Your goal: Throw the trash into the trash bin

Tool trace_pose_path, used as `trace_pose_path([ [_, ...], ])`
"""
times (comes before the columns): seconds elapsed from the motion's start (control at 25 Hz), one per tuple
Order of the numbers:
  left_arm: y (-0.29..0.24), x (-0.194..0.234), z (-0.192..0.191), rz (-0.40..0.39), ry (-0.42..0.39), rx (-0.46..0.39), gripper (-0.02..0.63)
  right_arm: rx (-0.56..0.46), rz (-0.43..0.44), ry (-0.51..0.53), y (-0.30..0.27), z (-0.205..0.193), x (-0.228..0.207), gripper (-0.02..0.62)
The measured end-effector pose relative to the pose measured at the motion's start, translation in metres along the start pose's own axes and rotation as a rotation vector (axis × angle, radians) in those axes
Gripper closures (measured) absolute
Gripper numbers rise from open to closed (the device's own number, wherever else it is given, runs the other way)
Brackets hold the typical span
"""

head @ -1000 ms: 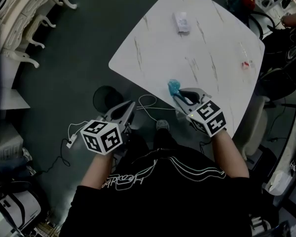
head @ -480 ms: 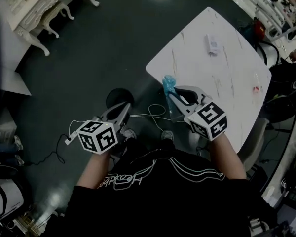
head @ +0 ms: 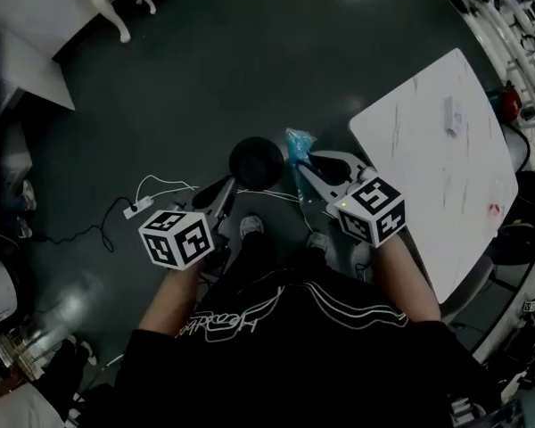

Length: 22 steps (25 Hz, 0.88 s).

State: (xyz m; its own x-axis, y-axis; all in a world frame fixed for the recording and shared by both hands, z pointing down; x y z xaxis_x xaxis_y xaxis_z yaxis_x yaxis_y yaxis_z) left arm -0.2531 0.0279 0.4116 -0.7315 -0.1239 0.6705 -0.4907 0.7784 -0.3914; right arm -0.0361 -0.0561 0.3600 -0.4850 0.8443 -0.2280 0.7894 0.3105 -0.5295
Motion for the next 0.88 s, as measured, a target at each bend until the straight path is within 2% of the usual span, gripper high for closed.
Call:
trace_pose_path([
  [0.28,0.010,0.064,-0.018,0.066,0.096,0.029,0.601,0.073,0.060,-0.098,-0.082,-0.027,0.001,0.522],
  [0.44,0.003,0.093,-0.034,0.098,0.099,0.048,0.601,0.094,0.087,-0.186,-0.123,-0.054,-0.013,0.522],
  [0.6,0.001,0.126,-0.066,0.142,0.153,0.112,0.601,0.123,0.079,-0.249,-0.160,-0.095,-0.026,0.520],
  [0.8,-0.009,0.167,-0.091,0.180,0.209,0.162,0.601,0.169,0.048,-0.238,-0.217,-0.142,-0.050,0.520],
  [0.88,-0.013,0.179,-0.099,0.185,0.245,0.172,0.601,0.206,0.036,-0.270,-0.237,-0.167,-0.058,0.520],
])
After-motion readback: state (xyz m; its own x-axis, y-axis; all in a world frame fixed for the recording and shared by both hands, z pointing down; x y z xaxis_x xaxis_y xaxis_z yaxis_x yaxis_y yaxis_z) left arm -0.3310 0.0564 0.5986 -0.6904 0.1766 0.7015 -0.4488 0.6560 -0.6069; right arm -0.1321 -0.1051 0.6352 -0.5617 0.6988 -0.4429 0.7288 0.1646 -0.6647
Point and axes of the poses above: the fingertips, and each gripper's own axes: y backward along the fingers, x to its left, z out of its top, the point moved 8 cm from there along y, backward along the fingers, and after that the axes turned 6 degrees about -x, right-handed, at the moved point
